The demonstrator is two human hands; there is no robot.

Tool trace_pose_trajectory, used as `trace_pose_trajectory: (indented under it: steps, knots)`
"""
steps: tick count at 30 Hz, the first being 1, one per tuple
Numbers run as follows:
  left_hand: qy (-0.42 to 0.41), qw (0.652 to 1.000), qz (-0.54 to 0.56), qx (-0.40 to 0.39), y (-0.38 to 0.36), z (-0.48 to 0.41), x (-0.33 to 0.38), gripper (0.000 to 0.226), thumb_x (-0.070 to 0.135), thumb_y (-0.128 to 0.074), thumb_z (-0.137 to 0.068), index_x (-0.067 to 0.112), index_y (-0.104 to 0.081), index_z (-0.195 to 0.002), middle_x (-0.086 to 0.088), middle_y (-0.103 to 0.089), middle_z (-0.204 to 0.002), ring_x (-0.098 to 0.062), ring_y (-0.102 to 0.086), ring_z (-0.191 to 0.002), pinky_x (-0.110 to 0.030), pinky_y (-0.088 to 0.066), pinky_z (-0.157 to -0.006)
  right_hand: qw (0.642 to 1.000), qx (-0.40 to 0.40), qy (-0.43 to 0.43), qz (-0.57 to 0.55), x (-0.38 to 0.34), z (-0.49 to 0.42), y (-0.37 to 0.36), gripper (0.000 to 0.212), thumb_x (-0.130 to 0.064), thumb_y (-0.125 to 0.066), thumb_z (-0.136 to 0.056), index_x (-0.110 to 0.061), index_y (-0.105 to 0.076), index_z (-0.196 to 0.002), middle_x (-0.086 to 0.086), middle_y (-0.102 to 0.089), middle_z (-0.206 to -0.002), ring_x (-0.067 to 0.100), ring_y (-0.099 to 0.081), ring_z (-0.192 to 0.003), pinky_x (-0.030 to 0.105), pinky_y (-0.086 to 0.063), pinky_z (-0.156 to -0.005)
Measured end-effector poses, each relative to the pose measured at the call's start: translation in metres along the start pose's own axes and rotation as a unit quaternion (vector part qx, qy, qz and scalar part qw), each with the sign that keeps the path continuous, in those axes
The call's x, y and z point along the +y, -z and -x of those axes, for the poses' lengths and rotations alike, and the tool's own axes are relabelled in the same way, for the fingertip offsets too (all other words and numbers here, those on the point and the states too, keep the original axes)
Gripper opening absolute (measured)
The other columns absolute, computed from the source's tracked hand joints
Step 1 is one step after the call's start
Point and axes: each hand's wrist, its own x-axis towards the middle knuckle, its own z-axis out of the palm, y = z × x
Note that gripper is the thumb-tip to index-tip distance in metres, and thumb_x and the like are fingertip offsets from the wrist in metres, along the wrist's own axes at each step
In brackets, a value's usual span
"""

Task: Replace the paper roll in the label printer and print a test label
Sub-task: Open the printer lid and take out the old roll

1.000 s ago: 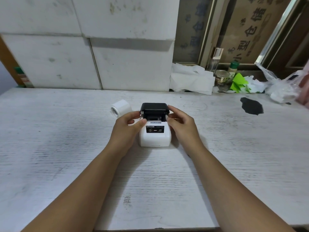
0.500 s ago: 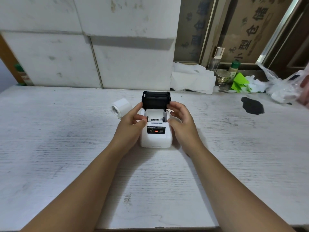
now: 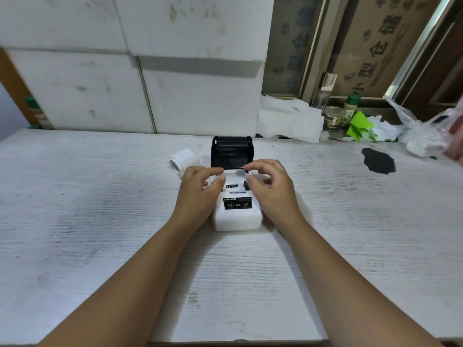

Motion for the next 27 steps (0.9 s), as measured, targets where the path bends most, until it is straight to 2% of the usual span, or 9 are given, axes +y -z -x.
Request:
trace_pose_trajectory:
  steps: [2, 5, 8, 10, 14, 17, 19, 23, 27]
  knots:
    - [0.002, 1.000, -0.001, 0.004, 0.000, -0.002, 0.000, 0.023, 0.017, -0.054, -0.090, 0.025, -0.069, -0.106, 0.007, -0.051, -0.112, -0.004, -0.052, -0.093, -0.004, -0.033, -0.076, 0.991, -0.029, 0.057, 0.120, -0.011, -0.007, -0.002, 0.016, -0.018, -0.060, -0.084, -0.027, -0.072, -0.090, -0.009, -0.063, -0.097, 0.011, -0.052, -0.102, 0.018, -0.039, -0.083]
    - [0.002, 1.000, -0.009, -0.004, 0.002, -0.001, 0.000, 0.030, 0.011, -0.050, -0.090, 0.023, -0.069, -0.109, 0.008, -0.053, -0.113, 0.005, -0.050, -0.089, -0.003, -0.033, -0.076, 0.935, -0.178, 0.057, 0.301, -0.033, -0.021, -0.004, 0.023, -0.015, -0.054, -0.085, -0.027, -0.073, -0.092, -0.005, -0.067, -0.092, 0.015, -0.053, -0.100, 0.031, -0.046, -0.083]
    - [-0.010, 1.000, -0.012, -0.020, 0.003, -0.001, 0.001, 0.027, 0.015, -0.051, -0.090, 0.026, -0.071, -0.104, 0.007, -0.055, -0.113, 0.000, -0.047, -0.098, -0.004, -0.033, -0.077, 0.889, -0.292, 0.013, 0.352, -0.052, -0.035, -0.007, 0.023, -0.011, -0.057, -0.083, -0.025, -0.073, -0.091, -0.004, -0.066, -0.085, 0.017, -0.061, -0.089, 0.029, -0.051, -0.072]
    - [-0.009, 1.000, -0.008, -0.028, 0.004, -0.002, 0.001, 0.021, 0.020, -0.055, -0.088, 0.029, -0.071, -0.098, 0.008, -0.056, -0.110, -0.004, -0.049, -0.101, -0.006, -0.033, -0.077, 0.843, -0.356, 0.010, 0.403, -0.060, -0.043, -0.011, 0.025, -0.008, -0.056, -0.083, -0.024, -0.073, -0.094, -0.003, -0.066, -0.087, 0.017, -0.058, -0.082, 0.022, -0.045, -0.058]
    - [0.008, 0.999, 0.034, -0.038, 0.005, -0.003, -0.001, 0.016, 0.023, -0.065, -0.081, 0.027, -0.075, -0.094, 0.006, -0.064, -0.106, -0.005, -0.054, -0.096, -0.013, -0.036, -0.076, 0.793, -0.415, -0.010, 0.445, -0.067, -0.049, -0.016, 0.027, -0.004, -0.052, -0.082, -0.021, -0.069, -0.095, -0.003, -0.055, -0.074, 0.016, -0.051, -0.069, 0.023, -0.038, -0.049]
    - [0.007, 0.998, 0.045, -0.046, 0.006, -0.002, 0.001, 0.019, 0.016, -0.066, -0.081, 0.024, -0.075, -0.095, 0.002, -0.068, -0.102, 0.007, -0.054, -0.084, -0.010, -0.036, -0.072, 0.788, -0.416, 0.001, 0.454, -0.065, -0.049, -0.018, 0.029, -0.005, -0.051, -0.083, -0.021, -0.069, -0.099, 0.002, -0.059, -0.083, 0.019, -0.052, -0.072, 0.024, -0.039, -0.050]
    - [0.006, 0.998, 0.042, -0.035, 0.005, -0.001, 0.001, 0.018, 0.016, -0.066, -0.079, 0.026, -0.075, -0.091, 0.003, -0.066, -0.100, 0.010, -0.054, -0.085, -0.010, -0.038, -0.075, 0.791, -0.411, 0.009, 0.453, -0.063, -0.048, -0.019, 0.031, -0.004, -0.049, -0.083, -0.021, -0.070, -0.099, 0.006, -0.064, -0.090, 0.022, -0.054, -0.077, 0.025, -0.040, -0.053]
    - [0.012, 1.000, 0.019, -0.001, 0.003, 0.004, 0.003, 0.017, 0.028, -0.065, -0.075, 0.029, -0.074, -0.089, 0.002, -0.061, -0.110, -0.010, -0.053, -0.105, -0.026, -0.040, -0.092, 0.796, -0.415, 0.000, 0.442, -0.061, -0.047, -0.016, 0.033, -0.002, -0.050, -0.081, -0.021, -0.071, -0.099, 0.003, -0.063, -0.084, 0.019, -0.053, -0.073, 0.023, -0.040, -0.053]
    - [0.016, 1.000, -0.001, 0.001, 0.002, 0.005, 0.005, 0.020, 0.019, -0.062, -0.079, 0.025, -0.073, -0.094, 0.003, -0.057, -0.110, -0.008, -0.050, -0.100, -0.013, -0.035, -0.075, 0.814, -0.408, 0.005, 0.414, -0.058, -0.049, -0.013, 0.023, -0.010, -0.057, -0.081, -0.021, -0.069, -0.097, -0.001, -0.063, -0.092, 0.016, -0.055, -0.080, 0.020, -0.040, -0.055]
